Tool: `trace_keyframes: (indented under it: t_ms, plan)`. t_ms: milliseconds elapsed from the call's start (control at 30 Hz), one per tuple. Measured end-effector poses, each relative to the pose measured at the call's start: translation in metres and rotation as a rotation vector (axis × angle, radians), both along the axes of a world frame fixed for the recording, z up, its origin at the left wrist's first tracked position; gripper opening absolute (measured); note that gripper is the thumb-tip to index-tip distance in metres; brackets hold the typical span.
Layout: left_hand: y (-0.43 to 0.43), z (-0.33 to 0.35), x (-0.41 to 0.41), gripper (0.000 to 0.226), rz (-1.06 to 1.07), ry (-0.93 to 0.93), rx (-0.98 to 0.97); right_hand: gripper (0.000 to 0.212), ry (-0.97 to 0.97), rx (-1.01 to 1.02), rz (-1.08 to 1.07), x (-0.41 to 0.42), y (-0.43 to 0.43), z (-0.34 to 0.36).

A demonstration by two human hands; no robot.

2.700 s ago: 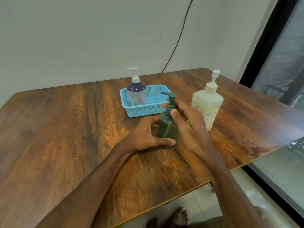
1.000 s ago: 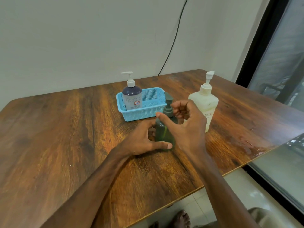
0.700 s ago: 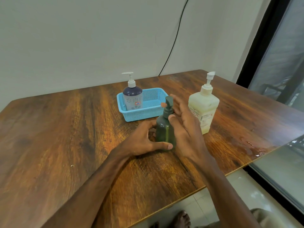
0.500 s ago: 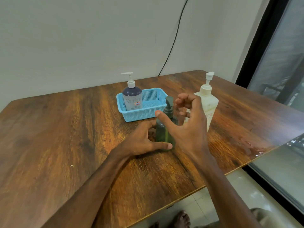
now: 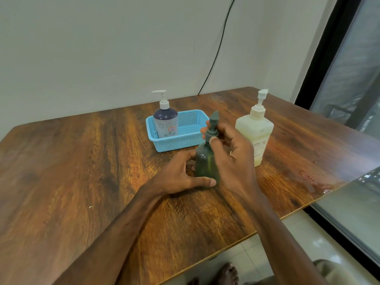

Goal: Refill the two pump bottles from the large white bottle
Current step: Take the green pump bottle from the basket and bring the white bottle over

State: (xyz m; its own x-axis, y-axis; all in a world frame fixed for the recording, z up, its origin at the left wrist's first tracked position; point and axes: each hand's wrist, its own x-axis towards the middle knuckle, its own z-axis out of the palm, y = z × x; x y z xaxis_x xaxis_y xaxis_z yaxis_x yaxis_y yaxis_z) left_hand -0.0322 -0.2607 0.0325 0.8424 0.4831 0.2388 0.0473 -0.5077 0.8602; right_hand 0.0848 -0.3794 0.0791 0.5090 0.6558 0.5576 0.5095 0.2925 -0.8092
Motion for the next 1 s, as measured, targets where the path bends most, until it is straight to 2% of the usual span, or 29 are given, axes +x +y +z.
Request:
trace_keyframes:
  t_ms: [267, 600, 800, 1000]
  plan:
    - [0.002, -0.002, 0.001, 0.06, 0.004, 0.023, -0.024, 0.032, 0.039, 0.193, 0.028, 0.01, 0.001, 0.052]
    - [-0.003, 0.003, -0.001, 0.058, 0.006, 0.048, -0.034, 0.033, -0.07, 0.287, -0.044, 0.02, -0.001, 0.115]
    - [-0.003, 0.001, -0.003, 0.06, 0.027, 0.035, -0.025, 0.026, -0.157, -0.005, -0.055, 0.032, -0.013, 0.097]
    - [0.002, 0.001, -0.008, 0.057, 0.108, 0.058, -0.032, 0.034, -0.323, -0.375, -0.181, 0.039, -0.026, 0.037]
